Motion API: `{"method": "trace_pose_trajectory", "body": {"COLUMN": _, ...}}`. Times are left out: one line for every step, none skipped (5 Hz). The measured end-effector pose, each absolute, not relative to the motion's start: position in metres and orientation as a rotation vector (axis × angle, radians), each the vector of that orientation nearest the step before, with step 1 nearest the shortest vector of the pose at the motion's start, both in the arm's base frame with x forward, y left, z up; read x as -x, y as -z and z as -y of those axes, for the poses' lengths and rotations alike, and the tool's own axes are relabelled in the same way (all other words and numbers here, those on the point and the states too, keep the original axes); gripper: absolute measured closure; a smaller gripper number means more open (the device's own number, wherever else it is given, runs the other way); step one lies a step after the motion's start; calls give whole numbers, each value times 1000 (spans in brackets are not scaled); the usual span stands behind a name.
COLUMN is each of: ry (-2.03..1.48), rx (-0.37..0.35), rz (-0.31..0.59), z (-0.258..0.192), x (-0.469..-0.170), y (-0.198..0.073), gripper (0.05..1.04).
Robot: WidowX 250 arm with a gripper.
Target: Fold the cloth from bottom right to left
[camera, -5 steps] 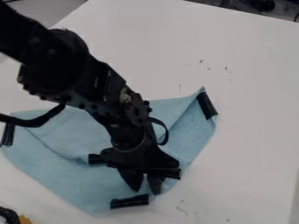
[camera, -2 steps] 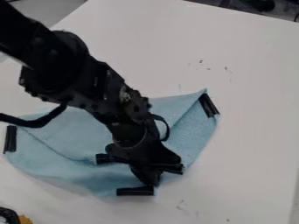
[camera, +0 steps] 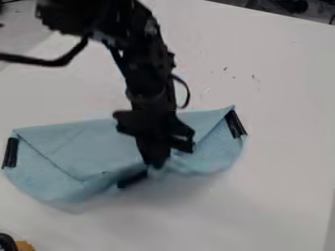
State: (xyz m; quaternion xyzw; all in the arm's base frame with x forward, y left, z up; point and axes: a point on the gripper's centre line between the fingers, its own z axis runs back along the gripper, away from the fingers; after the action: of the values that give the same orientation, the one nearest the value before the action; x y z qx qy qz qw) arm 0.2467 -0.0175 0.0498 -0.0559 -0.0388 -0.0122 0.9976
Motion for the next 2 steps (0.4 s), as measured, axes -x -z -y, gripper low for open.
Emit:
{"method": "trace_pose_trajectory", "body": {"ry": 125, "rx": 143, "rz": 42, "z": -5, "x": -274, "y": -50, "gripper": 1030}}
{"method": "trace_pose_trajectory", "body": {"ry": 191, "rx": 162, "rz": 3, "z": -18, "x": -297, "y": -41, "gripper": 1030}}
